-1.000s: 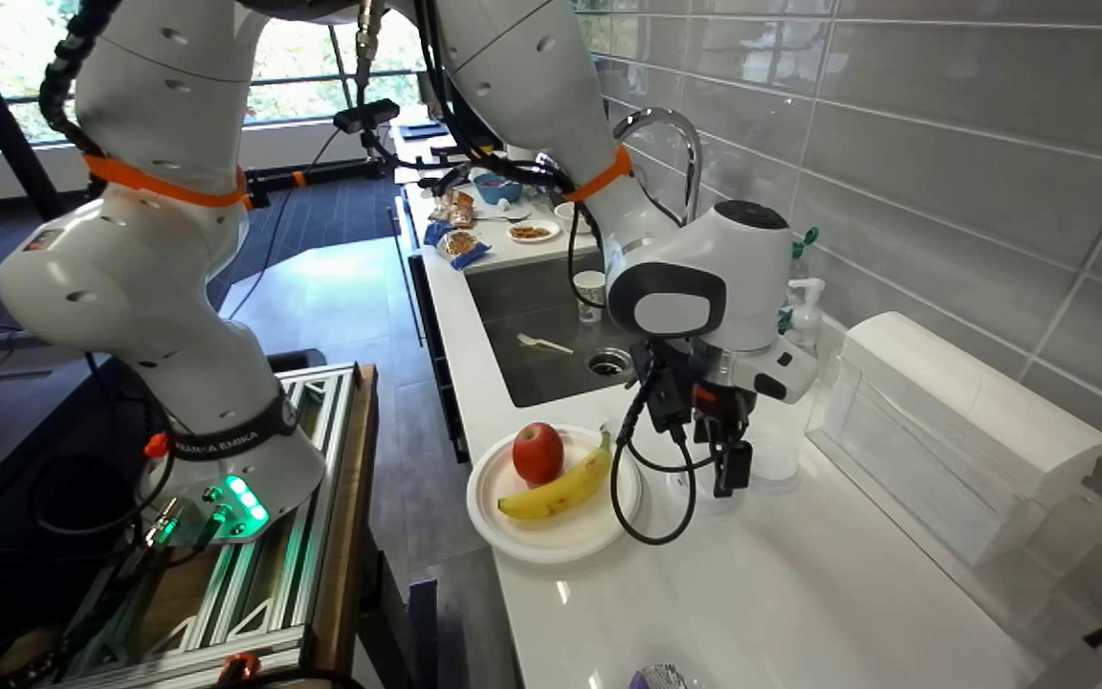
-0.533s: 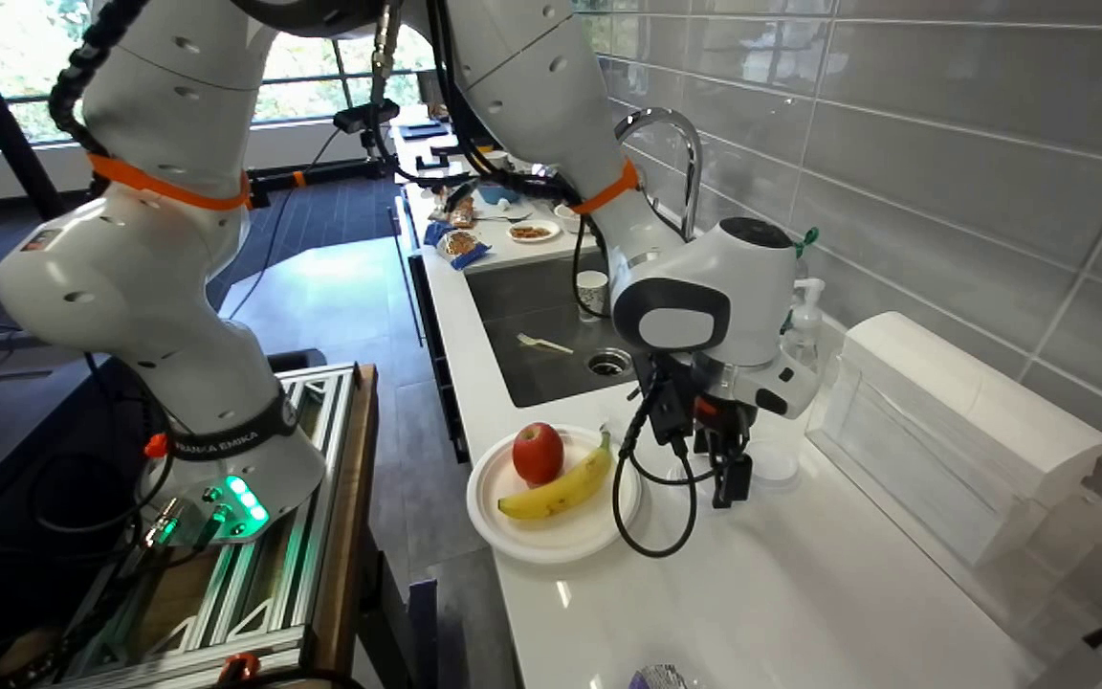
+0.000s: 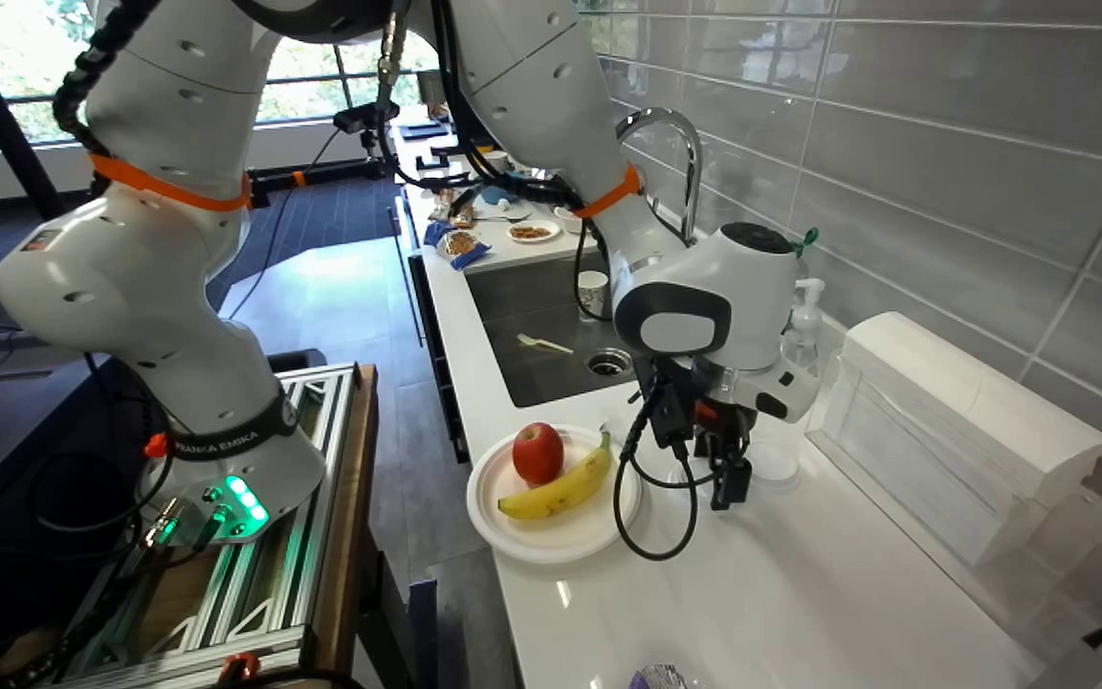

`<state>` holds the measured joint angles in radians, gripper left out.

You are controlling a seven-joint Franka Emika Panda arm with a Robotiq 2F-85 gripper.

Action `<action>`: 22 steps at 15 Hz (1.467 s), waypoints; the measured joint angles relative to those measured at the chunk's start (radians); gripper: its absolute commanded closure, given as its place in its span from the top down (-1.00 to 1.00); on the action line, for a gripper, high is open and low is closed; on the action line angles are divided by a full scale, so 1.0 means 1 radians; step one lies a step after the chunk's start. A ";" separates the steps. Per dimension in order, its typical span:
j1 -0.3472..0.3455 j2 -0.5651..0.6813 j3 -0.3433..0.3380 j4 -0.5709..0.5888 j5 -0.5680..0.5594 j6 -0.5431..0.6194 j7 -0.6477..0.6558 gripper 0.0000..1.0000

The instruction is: Pick up one plastic lid and put it on the white plate

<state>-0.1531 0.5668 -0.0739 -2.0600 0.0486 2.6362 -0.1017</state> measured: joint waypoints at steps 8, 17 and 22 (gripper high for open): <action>-0.001 -0.019 0.000 0.007 0.000 0.000 0.000 -0.72; -0.005 -0.124 -0.019 -0.085 -0.001 0.000 0.000 -0.94; -0.005 -0.141 -0.020 -0.100 -0.002 0.000 0.000 -0.94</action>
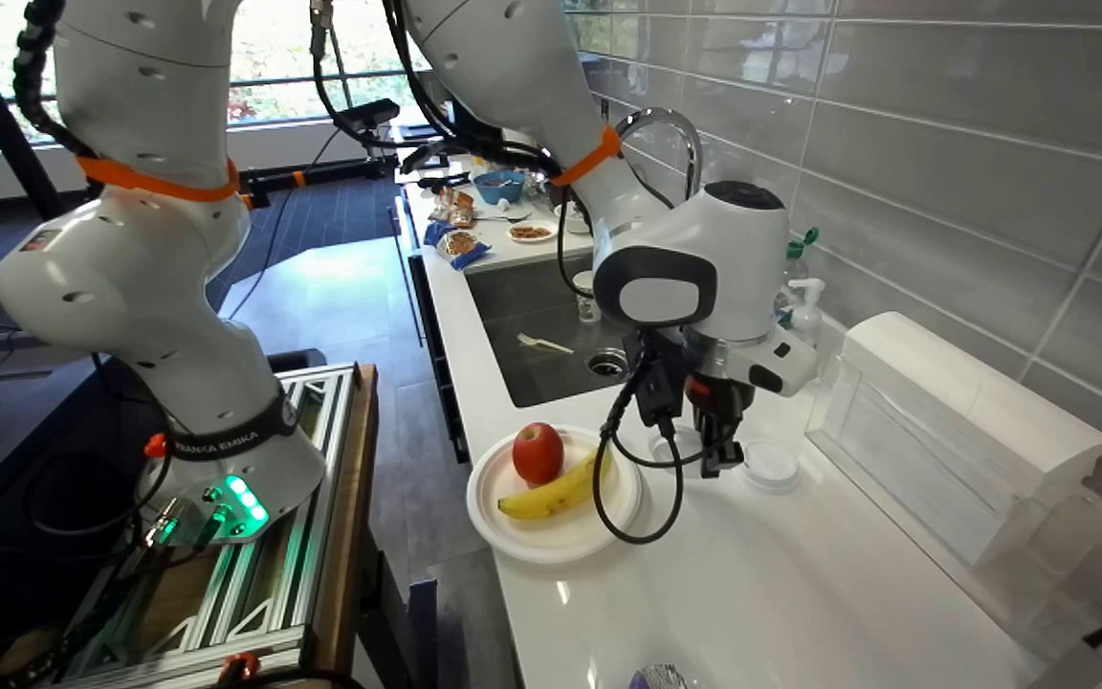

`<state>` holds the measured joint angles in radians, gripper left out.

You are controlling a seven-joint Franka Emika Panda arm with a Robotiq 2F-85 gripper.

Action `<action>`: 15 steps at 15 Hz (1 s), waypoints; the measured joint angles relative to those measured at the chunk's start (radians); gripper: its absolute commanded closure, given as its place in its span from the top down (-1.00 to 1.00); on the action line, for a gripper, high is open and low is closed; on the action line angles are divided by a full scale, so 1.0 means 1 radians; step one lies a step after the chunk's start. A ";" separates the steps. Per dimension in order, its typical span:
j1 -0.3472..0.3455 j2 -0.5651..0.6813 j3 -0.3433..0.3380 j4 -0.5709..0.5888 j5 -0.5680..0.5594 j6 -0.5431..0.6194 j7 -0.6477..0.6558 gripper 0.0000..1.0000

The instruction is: Pick up one plastic lid and put it on the white plate

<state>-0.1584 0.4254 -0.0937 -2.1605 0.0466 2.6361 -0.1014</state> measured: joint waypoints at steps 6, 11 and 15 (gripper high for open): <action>0.008 -0.017 -0.013 -0.017 -0.019 0.000 0.004 -0.94; 0.013 -0.019 -0.020 -0.021 -0.038 0.000 0.017 -0.94; 0.015 -0.019 -0.021 -0.021 -0.045 0.000 0.022 -0.94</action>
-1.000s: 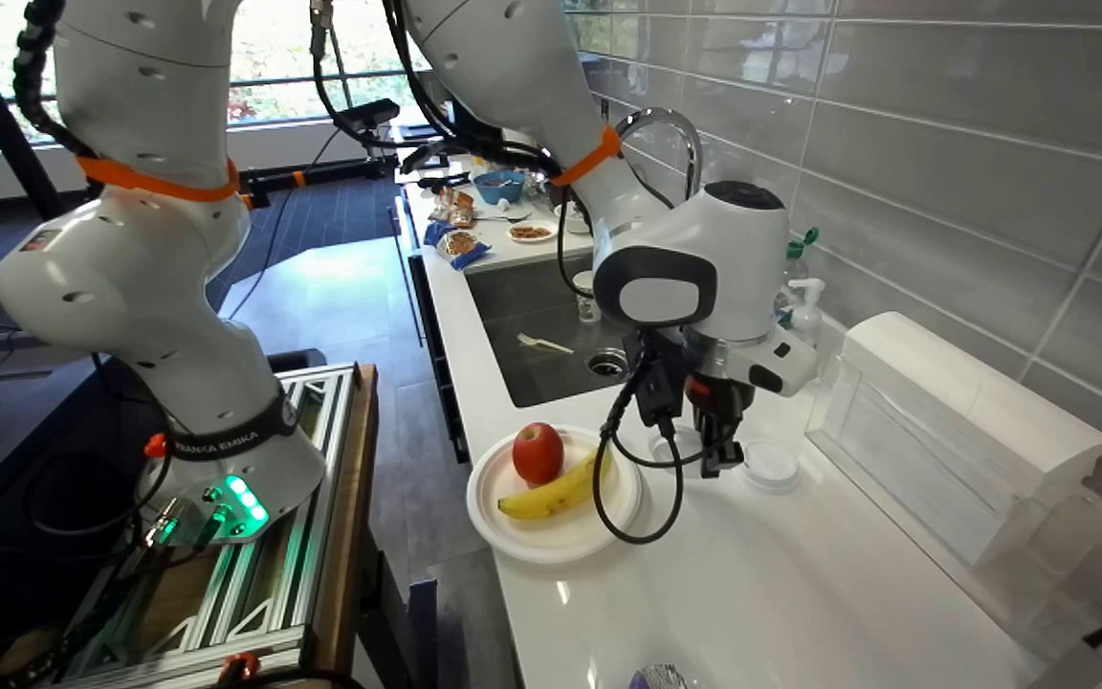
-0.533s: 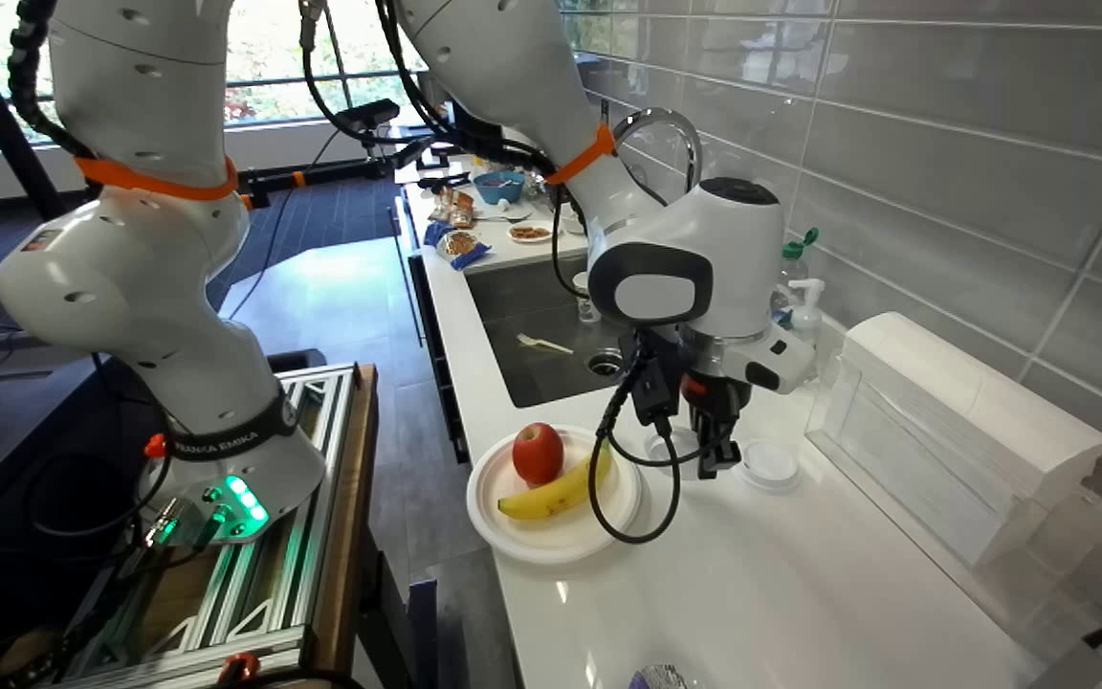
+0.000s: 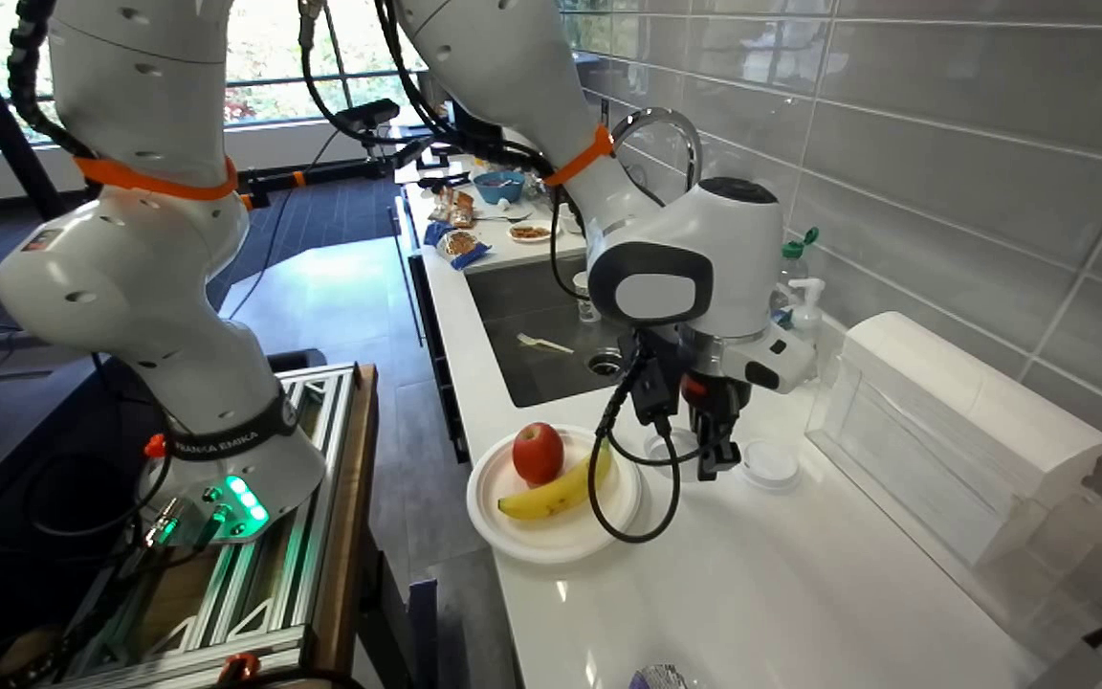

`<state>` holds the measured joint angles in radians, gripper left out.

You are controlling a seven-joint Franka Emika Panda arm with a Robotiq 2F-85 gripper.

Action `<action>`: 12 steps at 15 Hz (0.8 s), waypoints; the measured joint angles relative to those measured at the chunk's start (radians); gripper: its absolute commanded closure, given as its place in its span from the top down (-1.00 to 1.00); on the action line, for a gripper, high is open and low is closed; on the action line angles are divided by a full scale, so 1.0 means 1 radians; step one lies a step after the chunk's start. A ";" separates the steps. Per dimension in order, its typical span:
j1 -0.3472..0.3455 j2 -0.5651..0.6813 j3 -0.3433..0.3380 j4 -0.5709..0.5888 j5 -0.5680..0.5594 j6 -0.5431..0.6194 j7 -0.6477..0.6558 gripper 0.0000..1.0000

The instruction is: Pick up one plastic lid and put it on the white plate

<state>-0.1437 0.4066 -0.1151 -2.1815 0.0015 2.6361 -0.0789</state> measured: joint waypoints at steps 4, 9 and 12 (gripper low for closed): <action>0.006 0.000 -0.009 -0.001 -0.030 0.000 0.019 -0.94; 0.085 -0.063 -0.107 -0.052 -0.242 0.000 0.128 -0.94; 0.130 -0.138 -0.172 -0.124 -0.432 -0.036 0.201 -0.94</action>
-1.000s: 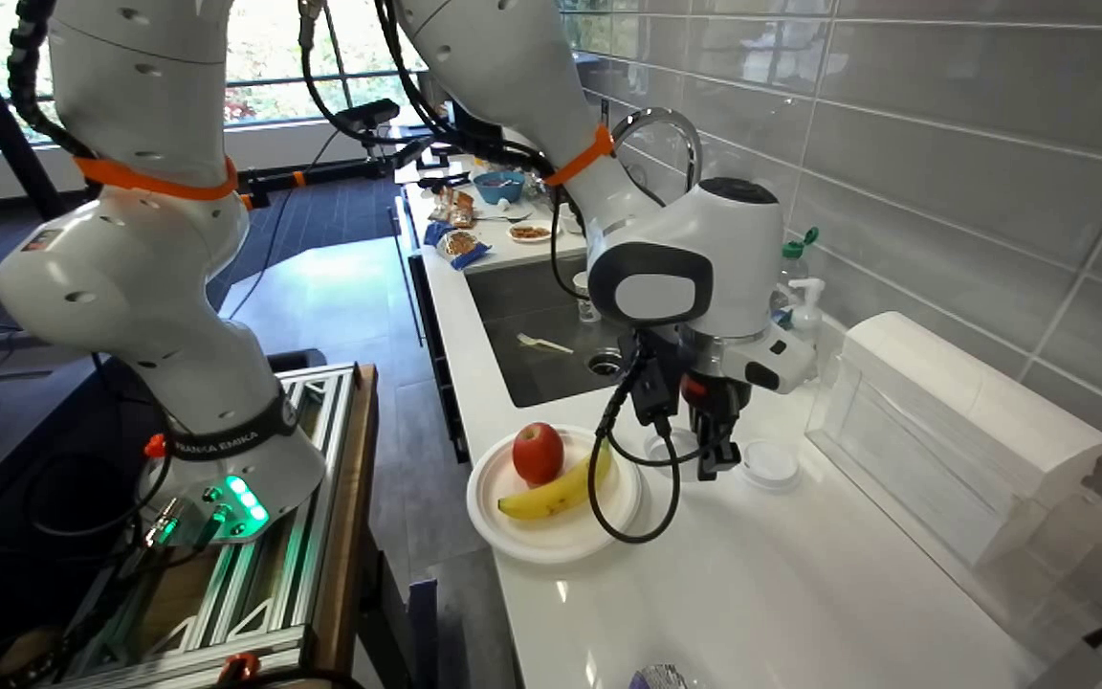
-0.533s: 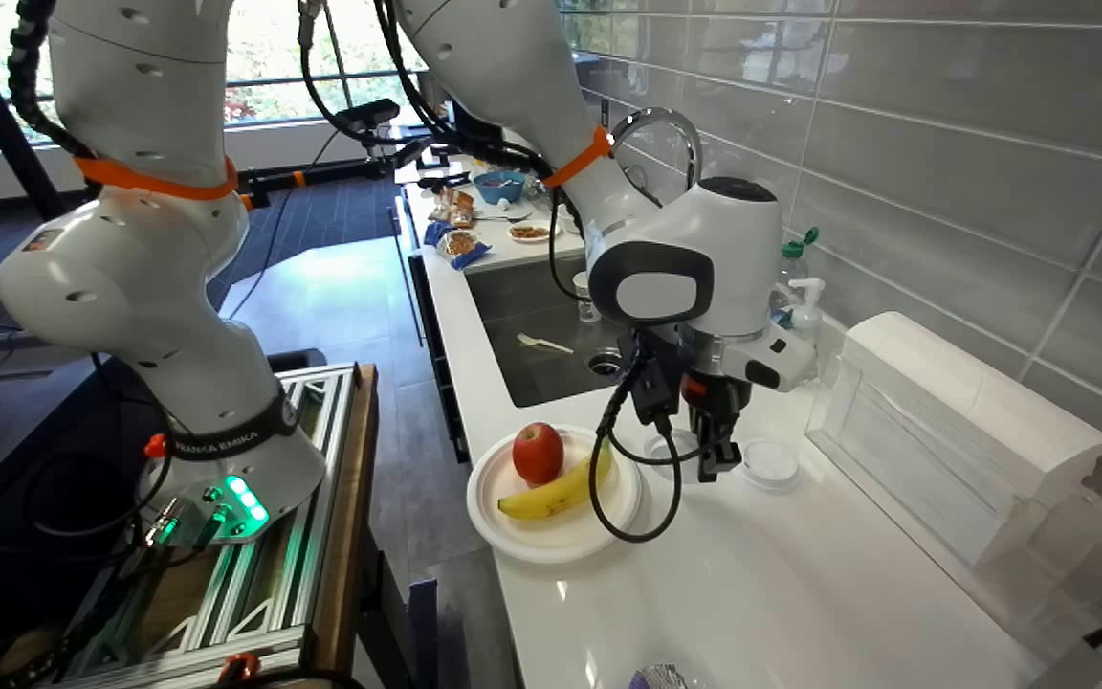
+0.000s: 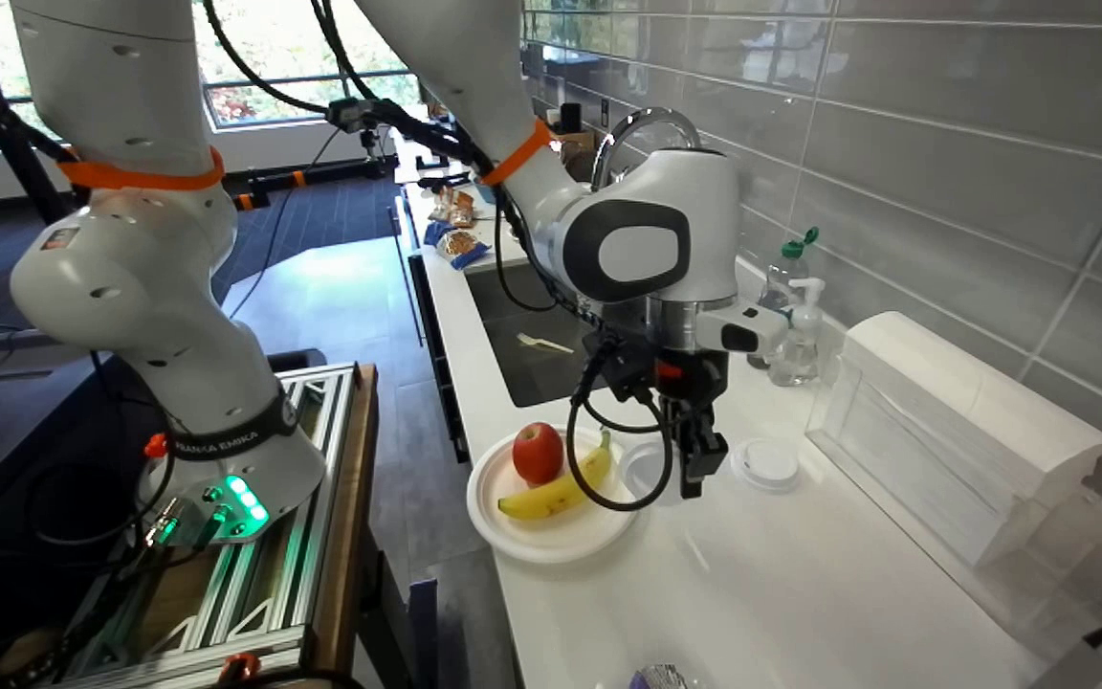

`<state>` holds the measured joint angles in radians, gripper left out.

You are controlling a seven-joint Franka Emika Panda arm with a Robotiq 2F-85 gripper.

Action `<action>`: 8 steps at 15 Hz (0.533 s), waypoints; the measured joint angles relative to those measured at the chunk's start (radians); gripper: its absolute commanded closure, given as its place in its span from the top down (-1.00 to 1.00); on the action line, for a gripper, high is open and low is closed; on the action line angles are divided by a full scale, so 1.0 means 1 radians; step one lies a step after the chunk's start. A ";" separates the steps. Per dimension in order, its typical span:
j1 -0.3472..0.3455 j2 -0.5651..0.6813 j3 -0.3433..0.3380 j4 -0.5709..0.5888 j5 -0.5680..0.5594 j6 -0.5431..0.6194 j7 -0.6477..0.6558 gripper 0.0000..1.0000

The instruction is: Pick up one plastic lid and put it on the white plate

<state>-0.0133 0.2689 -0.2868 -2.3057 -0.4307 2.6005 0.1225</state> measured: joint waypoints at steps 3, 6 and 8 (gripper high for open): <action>0.018 -0.085 -0.016 -0.072 -0.183 -0.107 0.078 -0.94; 0.020 -0.171 0.028 -0.141 -0.289 -0.231 0.145 -0.76; 0.021 -0.221 0.078 -0.183 -0.291 -0.288 0.152 -0.76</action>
<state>0.0073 0.0480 -0.2091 -2.4891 -0.7221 2.3127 0.2743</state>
